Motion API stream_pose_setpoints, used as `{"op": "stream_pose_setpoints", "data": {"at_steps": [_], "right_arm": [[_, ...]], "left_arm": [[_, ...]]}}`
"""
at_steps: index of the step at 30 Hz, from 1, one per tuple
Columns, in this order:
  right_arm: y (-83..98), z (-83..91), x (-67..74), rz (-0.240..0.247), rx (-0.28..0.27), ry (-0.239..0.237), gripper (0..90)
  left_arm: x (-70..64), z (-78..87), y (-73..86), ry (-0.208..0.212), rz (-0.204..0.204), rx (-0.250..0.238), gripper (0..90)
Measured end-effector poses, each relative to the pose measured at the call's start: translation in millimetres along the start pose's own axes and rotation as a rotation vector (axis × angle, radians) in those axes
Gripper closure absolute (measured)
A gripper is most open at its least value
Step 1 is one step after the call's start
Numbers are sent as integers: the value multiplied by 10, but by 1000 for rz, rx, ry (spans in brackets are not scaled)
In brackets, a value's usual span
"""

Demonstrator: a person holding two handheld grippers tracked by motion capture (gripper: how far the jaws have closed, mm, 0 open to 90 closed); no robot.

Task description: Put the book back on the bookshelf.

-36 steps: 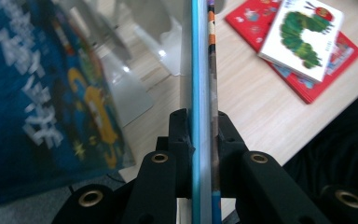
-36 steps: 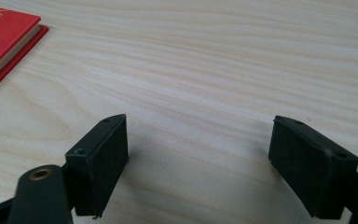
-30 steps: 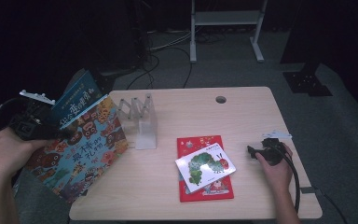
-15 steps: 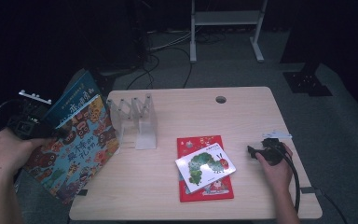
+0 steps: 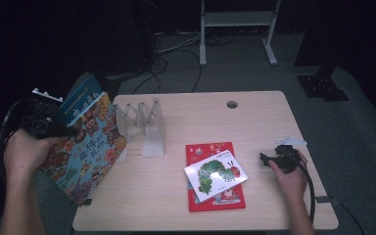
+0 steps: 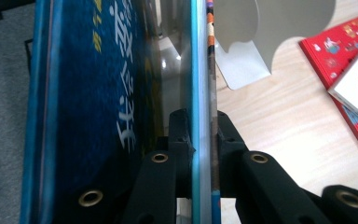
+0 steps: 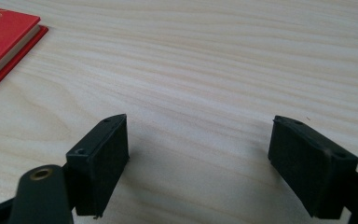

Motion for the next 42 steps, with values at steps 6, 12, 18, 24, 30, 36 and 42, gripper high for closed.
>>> {"op": "stream_pose_setpoints", "data": {"at_steps": [6, 12, 18, 24, 30, 36, 42], "right_arm": [[0, -1, -2, 2, -1, 0, 190], [0, -1, -2, 3, -1, 0, 190], [0, 0, 0, 0, 0, 0, 190], [0, 0, 0, 0, 0, 0, 190], [0, 0, 0, 1, 0, 0, 190], [0, 0, 0, 1, 0, 0, 190], [1, 0, -1, 3, -1, 0, 190]], "left_arm": [[-17, -78, -78, -17, 18, -11, 803], [-20, -138, -139, -30, 37, -24, 803], [-10, -203, -181, -40, 57, -42, 803], [-9, -227, -168, -53, 49, -53, 800], [24, -217, -137, -43, 46, -45, 798], [31, -140, -147, -38, 49, -60, 793], [41, 38, -172, -47, 39, -77, 793]]}}
Point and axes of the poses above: each handheld gripper's, and its own axes: z roughly backward along the jaws, y roughly out of its underside, x roughly to its left, the point moved 2 cm from there along -z, roughly forward along the jaws, and after that the axes turned 3 degrees about x, right-handed, at the moved point
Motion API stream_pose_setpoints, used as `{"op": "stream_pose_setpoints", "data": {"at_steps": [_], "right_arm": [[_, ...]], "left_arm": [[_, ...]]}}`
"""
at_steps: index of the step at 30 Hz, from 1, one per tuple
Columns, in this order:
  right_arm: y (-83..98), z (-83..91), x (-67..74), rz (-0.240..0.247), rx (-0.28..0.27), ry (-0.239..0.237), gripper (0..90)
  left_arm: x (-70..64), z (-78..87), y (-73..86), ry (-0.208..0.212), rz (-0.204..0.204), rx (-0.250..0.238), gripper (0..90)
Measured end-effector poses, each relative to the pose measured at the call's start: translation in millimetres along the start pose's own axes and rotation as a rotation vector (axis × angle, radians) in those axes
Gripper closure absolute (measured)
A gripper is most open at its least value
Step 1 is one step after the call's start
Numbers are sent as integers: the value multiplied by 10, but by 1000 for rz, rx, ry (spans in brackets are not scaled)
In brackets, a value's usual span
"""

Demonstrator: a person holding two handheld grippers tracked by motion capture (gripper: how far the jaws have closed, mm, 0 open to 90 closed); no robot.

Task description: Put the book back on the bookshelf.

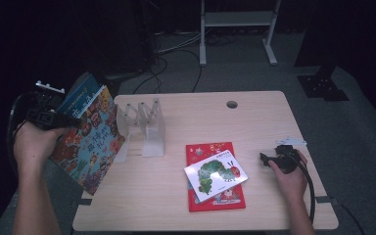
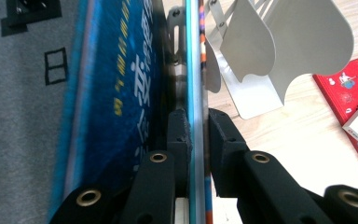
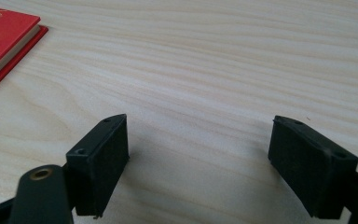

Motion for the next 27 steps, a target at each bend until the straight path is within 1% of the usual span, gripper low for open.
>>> {"op": "stream_pose_setpoints", "data": {"at_steps": [1, 3, 4, 6, 8, 9, 13, 16, 17, 18, 25, 27], "right_arm": [[0, 1, 2, -2, 1, 0, 190], [0, 0, 1, -1, 1, 0, 190], [0, 0, 2, -3, 1, 0, 189], [0, 1, 2, -2, 1, 0, 190], [0, 1, 1, -2, 1, 0, 190], [0, 1, 2, -2, 1, 0, 190], [0, 0, 2, -2, 1, 0, 190], [0, 1, 2, -2, 1, 0, 190], [0, 1, 1, -2, 1, 0, 190], [0, 1, 1, -2, 1, 0, 190], [0, 0, 0, 0, 0, 0, 190], [0, 0, 1, -2, 0, 0, 190]], "left_arm": [[1, 30, -4, 5, 2, -8, 794], [1, 110, -16, -5, -2, -21, 797], [-2, 148, -23, 1, -5, -26, 805], [-11, 171, -30, 2, -14, -19, 823], [-18, 159, -29, 11, -23, -9, 844], [-26, 149, -26, 11, -29, -4, 857], [-78, 74, -9, 48, -55, 18, 895], [-138, 13, -4, 67, -80, 34, 899], [-161, -7, -2, 79, -88, 32, 899], [-179, -22, -1, 80, -93, 33, 899], [-418, -196, 17, 125, -158, 34, 895], [-507, -262, 23, 139, -177, 35, 893]]}}
Point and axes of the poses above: each handheld gripper's, and its own axes: z roughly backward along the jaws, y roughly out of its underside, x roughly to its left, the point moved 2 cm from there along -z, roughly forward along the jaws, and after that the axes turned 3 degrees about x, right-handed, at the moved point
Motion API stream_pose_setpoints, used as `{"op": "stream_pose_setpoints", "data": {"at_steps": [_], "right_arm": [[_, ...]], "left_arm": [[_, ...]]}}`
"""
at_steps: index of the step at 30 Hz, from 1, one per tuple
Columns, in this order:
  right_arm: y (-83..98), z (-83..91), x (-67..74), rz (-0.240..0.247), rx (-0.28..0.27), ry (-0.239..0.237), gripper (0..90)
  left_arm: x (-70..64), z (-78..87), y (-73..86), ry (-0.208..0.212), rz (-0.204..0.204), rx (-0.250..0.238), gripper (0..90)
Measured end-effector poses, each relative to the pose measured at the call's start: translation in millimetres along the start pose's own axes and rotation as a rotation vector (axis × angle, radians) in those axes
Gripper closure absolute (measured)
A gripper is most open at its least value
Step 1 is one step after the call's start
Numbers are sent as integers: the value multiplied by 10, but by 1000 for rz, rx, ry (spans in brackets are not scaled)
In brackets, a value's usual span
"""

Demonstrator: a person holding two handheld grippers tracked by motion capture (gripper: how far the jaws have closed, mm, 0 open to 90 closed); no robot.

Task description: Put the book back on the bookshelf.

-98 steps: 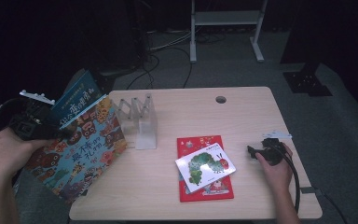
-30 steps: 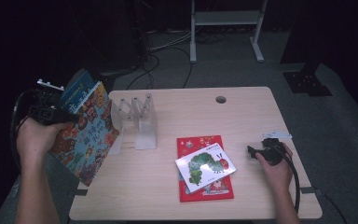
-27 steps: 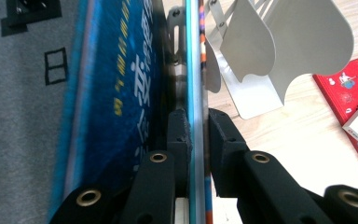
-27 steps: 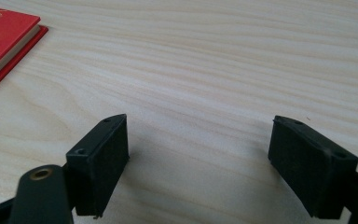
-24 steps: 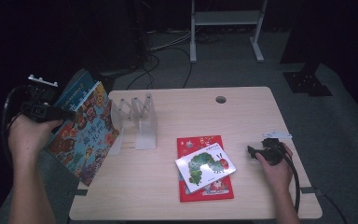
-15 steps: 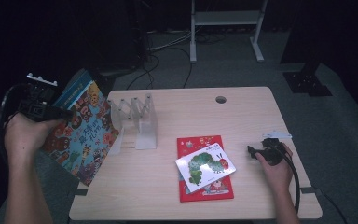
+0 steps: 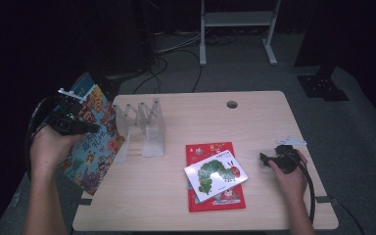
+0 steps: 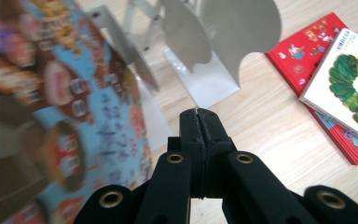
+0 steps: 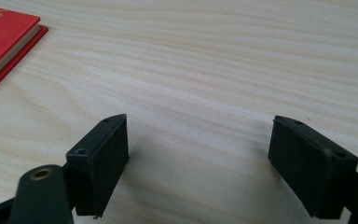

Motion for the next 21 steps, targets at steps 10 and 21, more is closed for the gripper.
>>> {"op": "stream_pose_setpoints", "data": {"at_steps": [10, 21], "right_arm": [[3, 6, -2, 0, -2, -2, 205], [15, 77, 87, 16, 24, -29, 302]], "left_arm": [[-295, -338, 17, 51, -103, 4, 730], [-554, -716, 106, 102, -185, -9, 532]]}}
Point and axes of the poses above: each handheld gripper's, and its own axes: z roughly backward along the jaws, y roughly out of its underside, x roughly to its left, the point moved 2 cm from there along -z, roughly forward along the jaws, and after that the axes turned 3 degrees about x, right-handed, at the moved point
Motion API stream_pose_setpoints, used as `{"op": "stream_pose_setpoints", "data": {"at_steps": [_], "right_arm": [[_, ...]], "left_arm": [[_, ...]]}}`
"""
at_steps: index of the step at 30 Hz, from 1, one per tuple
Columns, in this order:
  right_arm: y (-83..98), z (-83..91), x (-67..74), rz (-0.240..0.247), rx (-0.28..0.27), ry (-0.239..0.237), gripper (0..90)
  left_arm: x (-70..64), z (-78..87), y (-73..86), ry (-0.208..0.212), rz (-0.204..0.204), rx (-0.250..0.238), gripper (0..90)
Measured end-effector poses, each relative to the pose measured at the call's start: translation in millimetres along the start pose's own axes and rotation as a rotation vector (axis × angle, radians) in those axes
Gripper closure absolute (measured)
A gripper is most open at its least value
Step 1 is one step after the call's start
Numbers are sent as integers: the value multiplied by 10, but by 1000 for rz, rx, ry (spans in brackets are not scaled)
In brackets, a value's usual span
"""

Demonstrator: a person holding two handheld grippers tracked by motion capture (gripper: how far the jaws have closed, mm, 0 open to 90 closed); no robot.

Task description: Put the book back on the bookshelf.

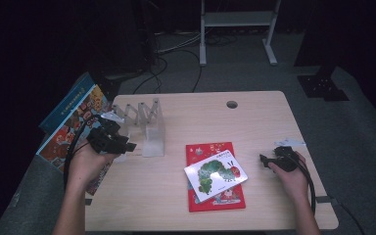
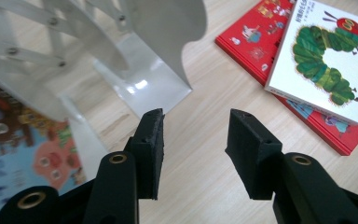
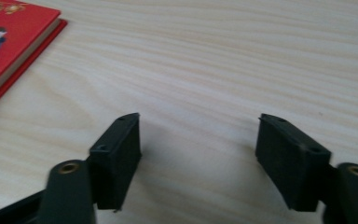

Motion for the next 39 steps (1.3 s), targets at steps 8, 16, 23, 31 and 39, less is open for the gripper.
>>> {"op": "stream_pose_setpoints", "data": {"at_steps": [8, 16, 23, 31, 39], "right_arm": [[52, 194, 200, 36, -19, -74, 329], [93, 338, 503, 76, -37, -176, 325], [150, 393, 821, 116, -37, -278, 305], [197, 349, 1075, 158, -23, -315, 302], [175, 304, 1158, 152, -49, -294, 301]], "left_arm": [[-155, -393, 38, 56, -76, 24, 402], [-325, -714, 89, 129, -121, -15, 306], [-417, -922, 109, 166, -124, -56, 246], [-477, -1017, 111, 177, -135, -75, 213], [-555, -1202, 189, 204, -136, -39, 188]]}}
Point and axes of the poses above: each handheld gripper's, and its own axes: z roughly backward along the jaws, y roughly out of its underside, x roughly to its left, the point moved 2 cm from there along -z, roughly forward along the jaws, and after that the axes turned 3 degrees about x, right-handed, at the moved point
